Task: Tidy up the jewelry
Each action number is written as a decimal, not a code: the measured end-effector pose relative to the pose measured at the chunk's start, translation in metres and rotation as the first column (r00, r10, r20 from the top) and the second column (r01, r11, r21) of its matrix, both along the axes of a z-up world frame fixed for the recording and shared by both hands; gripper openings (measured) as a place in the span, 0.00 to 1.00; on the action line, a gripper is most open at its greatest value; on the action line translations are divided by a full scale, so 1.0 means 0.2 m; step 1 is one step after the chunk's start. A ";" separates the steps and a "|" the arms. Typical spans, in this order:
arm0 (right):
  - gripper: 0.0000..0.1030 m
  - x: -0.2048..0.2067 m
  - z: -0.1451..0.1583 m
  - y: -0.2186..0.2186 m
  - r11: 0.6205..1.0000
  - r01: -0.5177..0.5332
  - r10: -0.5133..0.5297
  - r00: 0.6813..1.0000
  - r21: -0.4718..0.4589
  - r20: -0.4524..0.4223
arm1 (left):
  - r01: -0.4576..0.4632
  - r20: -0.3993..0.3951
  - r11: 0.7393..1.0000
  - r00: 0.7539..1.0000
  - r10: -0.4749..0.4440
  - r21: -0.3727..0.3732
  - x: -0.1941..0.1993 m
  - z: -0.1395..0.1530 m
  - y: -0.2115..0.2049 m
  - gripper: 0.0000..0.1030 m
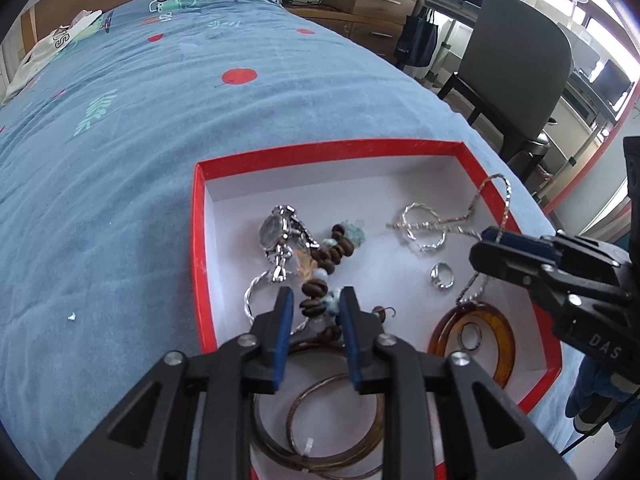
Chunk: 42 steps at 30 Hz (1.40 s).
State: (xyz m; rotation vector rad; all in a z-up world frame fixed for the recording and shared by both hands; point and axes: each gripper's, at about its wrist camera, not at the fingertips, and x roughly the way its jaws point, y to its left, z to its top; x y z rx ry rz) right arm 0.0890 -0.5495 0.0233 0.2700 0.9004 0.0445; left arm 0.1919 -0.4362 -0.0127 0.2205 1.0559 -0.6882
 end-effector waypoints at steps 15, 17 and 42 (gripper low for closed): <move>0.43 -0.13 0.09 0.00 0.999 0.032 -0.031 0.999 -0.020 0.012 | -0.008 0.011 1.000 1.000 0.008 0.007 -0.09 0.09 0.06 0.40; 0.45 -0.15 0.11 0.00 0.999 0.037 -0.036 0.999 -0.022 0.018 | -0.010 0.017 1.000 1.000 0.010 0.002 -0.12 0.12 0.07 0.41; 0.73 -0.54 0.41 0.49 0.998 0.049 -0.045 0.993 -0.036 0.111 | -0.207 0.214 0.978 0.954 0.209 -0.030 -0.64 0.57 0.71 0.55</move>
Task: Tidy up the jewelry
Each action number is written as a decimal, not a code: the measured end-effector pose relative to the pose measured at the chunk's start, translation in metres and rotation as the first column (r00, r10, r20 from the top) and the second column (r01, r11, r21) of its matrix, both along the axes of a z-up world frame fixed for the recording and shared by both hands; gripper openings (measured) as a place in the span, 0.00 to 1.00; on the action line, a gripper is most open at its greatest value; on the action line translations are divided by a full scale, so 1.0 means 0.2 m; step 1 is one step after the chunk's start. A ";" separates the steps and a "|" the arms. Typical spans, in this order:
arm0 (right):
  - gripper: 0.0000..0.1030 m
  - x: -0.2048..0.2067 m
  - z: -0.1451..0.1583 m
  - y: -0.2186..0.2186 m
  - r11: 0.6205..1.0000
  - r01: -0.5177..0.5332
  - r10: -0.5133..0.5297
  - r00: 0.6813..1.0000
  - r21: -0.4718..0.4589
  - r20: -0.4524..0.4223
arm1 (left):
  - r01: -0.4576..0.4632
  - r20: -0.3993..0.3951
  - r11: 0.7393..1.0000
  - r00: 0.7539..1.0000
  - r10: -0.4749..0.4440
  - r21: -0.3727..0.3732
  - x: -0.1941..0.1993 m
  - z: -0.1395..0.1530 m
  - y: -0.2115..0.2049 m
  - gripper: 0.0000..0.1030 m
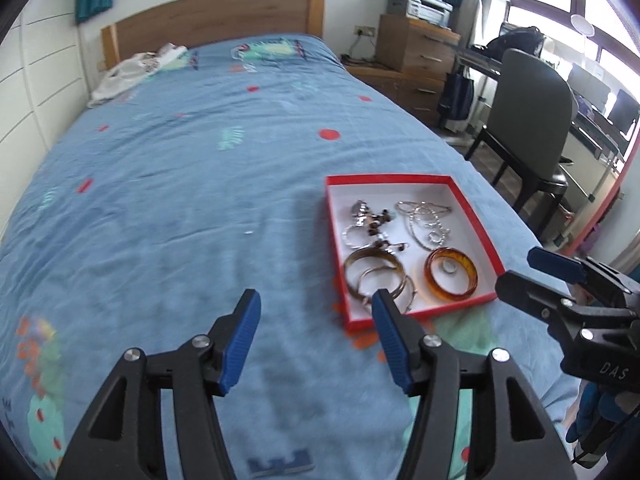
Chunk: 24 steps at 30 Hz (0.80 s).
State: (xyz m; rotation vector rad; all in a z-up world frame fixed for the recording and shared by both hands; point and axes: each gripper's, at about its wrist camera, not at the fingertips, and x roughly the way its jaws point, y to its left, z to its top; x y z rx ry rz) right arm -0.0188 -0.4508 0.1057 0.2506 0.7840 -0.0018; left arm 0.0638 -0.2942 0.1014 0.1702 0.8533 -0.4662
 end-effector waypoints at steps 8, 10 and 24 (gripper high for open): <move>0.88 -0.17 0.11 0.19 1.000 0.016 -0.016 0.999 -0.014 0.042 | -0.065 0.070 0.998 0.996 0.064 0.021 -0.21 0.13 0.28 0.63; 0.92 -0.21 0.13 0.23 1.000 0.019 -0.018 0.999 -0.016 0.049 | -0.083 0.099 0.996 0.992 0.080 0.026 -0.26 0.17 0.35 0.63; 0.99 -0.44 0.19 0.37 0.997 0.056 -0.053 0.996 -0.048 0.066 | -0.180 0.197 0.984 0.965 0.175 0.007 -0.48 0.34 0.64 0.63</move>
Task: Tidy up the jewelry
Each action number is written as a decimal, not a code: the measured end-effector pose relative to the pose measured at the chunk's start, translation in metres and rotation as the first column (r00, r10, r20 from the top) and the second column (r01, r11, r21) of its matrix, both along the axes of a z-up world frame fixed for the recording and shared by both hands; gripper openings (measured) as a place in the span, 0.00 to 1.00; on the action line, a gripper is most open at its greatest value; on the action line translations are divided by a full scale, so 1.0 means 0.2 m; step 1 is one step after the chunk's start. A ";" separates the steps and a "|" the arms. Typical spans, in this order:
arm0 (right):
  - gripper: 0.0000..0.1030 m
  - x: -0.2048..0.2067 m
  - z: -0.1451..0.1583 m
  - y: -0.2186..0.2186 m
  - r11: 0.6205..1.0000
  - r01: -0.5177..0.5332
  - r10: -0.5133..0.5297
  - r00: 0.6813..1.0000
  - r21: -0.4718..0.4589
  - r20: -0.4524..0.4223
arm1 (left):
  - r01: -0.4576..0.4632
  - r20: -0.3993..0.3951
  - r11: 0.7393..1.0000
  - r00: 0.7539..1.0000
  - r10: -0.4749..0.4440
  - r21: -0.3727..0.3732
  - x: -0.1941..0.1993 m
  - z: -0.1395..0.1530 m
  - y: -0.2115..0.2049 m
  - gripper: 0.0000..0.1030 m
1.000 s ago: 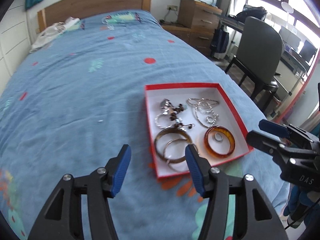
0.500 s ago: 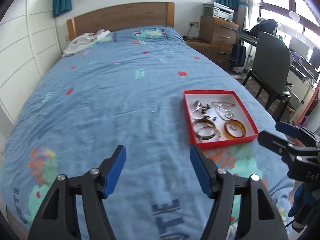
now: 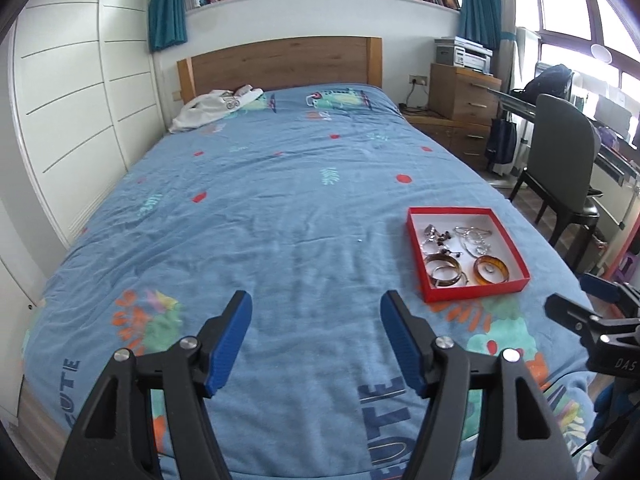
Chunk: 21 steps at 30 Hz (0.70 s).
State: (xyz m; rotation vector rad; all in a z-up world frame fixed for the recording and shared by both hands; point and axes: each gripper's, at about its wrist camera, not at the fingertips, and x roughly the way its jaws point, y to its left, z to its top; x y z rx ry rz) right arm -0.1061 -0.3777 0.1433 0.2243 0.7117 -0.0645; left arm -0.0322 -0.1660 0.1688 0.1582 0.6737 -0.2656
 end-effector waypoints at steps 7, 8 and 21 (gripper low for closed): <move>0.99 -0.09 0.00 -0.01 1.000 0.011 -0.011 1.000 -0.020 -0.001 | -0.024 0.000 1.000 1.000 0.024 -0.012 -0.05 -0.02 0.05 0.63; 0.99 -0.09 -0.01 -0.01 1.000 0.012 -0.012 1.000 -0.020 -0.001 | -0.024 -0.001 1.000 1.000 0.024 -0.010 -0.05 -0.02 0.05 0.63; 0.99 -0.14 -0.06 -0.03 0.999 0.027 -0.028 1.000 -0.028 -0.010 | -0.011 -0.037 1.000 0.999 0.011 -0.003 -0.07 -0.12 0.06 0.63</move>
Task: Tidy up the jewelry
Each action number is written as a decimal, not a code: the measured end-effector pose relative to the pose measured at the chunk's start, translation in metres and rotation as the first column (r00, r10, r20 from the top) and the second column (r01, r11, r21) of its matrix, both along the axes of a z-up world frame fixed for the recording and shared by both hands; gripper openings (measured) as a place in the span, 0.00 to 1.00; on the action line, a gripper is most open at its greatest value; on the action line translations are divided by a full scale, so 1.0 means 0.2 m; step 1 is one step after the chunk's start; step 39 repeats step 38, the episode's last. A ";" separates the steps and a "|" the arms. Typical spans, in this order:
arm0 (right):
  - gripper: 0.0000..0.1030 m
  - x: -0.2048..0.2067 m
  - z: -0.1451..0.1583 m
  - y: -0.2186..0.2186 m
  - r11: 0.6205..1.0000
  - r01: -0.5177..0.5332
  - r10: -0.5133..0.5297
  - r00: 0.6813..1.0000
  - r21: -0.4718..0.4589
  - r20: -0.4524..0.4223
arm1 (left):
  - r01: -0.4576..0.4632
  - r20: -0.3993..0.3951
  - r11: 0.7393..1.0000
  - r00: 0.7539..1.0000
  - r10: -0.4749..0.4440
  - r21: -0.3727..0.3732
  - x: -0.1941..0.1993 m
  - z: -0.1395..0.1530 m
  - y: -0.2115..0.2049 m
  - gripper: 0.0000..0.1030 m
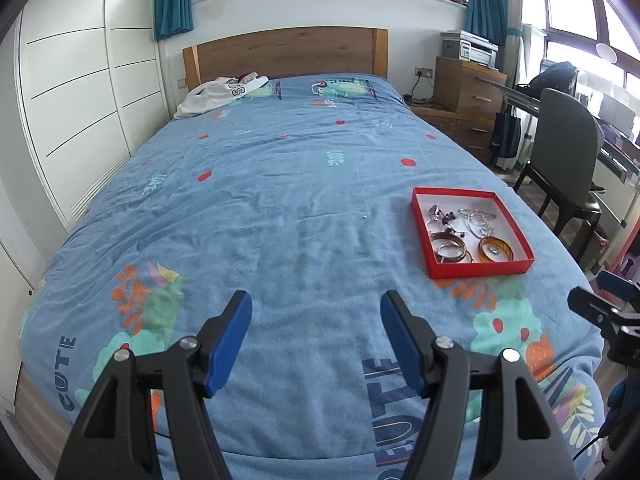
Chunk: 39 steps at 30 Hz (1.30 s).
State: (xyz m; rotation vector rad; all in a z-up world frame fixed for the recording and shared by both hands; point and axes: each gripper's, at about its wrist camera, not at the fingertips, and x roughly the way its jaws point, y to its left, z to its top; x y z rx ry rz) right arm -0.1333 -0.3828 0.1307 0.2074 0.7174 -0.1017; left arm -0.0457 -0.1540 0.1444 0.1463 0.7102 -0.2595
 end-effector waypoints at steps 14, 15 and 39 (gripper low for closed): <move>0.99 0.03 -0.08 -0.02 1.000 0.005 -0.005 0.999 0.007 -0.039 | -0.023 -0.050 0.999 0.999 0.022 -0.026 0.04 -0.07 0.05 0.63; 0.99 0.03 -0.08 -0.02 1.000 0.004 -0.004 0.999 0.006 -0.041 | -0.026 -0.050 0.999 0.998 0.025 -0.026 0.04 -0.07 0.06 0.63; 0.99 0.05 -0.10 -0.02 1.000 -0.001 0.001 0.999 0.002 -0.055 | -0.046 -0.053 0.998 0.998 0.044 -0.032 0.05 -0.12 0.09 0.63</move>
